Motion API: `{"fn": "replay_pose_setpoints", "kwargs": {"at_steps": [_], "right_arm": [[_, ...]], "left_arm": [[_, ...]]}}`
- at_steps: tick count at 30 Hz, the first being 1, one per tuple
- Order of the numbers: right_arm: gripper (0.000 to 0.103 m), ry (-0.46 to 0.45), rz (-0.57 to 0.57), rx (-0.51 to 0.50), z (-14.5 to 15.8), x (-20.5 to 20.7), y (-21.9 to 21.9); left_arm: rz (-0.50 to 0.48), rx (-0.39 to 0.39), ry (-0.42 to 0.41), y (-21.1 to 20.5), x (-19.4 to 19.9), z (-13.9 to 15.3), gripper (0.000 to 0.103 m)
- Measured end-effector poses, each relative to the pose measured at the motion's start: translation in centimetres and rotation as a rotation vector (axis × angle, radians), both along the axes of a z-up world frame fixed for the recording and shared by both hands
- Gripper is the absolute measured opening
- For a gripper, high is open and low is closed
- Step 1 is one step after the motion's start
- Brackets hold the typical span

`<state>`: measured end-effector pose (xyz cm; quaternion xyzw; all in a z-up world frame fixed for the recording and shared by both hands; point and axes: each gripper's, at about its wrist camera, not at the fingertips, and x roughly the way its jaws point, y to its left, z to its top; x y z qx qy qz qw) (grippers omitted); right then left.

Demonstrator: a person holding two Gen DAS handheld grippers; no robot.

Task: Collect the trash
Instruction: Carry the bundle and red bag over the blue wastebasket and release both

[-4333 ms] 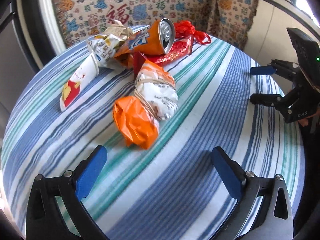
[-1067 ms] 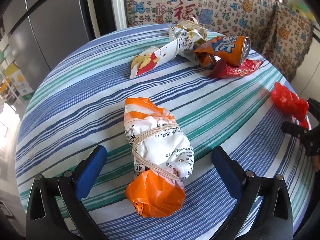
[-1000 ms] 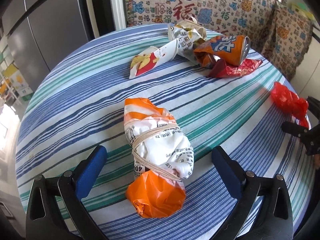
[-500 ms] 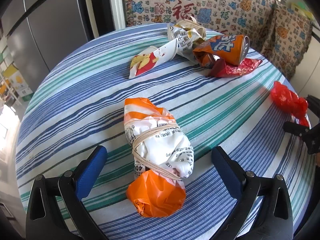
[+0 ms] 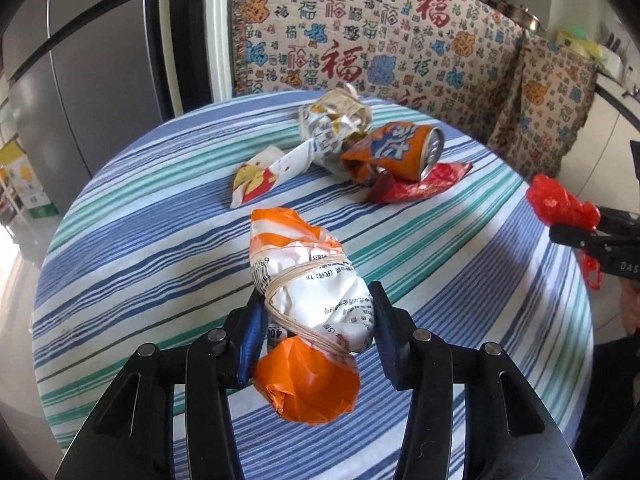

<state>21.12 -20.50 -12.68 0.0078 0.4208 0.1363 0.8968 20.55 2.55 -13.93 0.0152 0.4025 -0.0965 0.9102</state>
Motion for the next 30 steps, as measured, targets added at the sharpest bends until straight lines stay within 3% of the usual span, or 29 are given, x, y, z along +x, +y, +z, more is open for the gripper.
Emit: {"fn": "replay_pose_setpoints", "kwargs": {"at_steps": [6,15,22,30], "right_arm": [[0.044,-0.04,-0.068,0.026,2.0,-2.3,-4.1],[0.044,-0.077,-0.305,0.041,3.0,-6.6,-15.6],[0.044,-0.039,-0.428,-0.021,0.9,-9.5,-22.6],[0.044,0.017,-0.546,-0.056,-1.6,-11.5,-29.2]], "left_arm": [[-0.1,-0.039,-0.04,-5.1,-1.3,2.4,0.049],[-0.324,-0.09,-0.059,-16.6,-2.5,4.8,0.049],[-0.488,-0.115,-0.057,-26.9,-2.2,5.3,0.049],[-0.606,-0.174,0.005,-37.0,-0.7,2.6,0.049]]}}
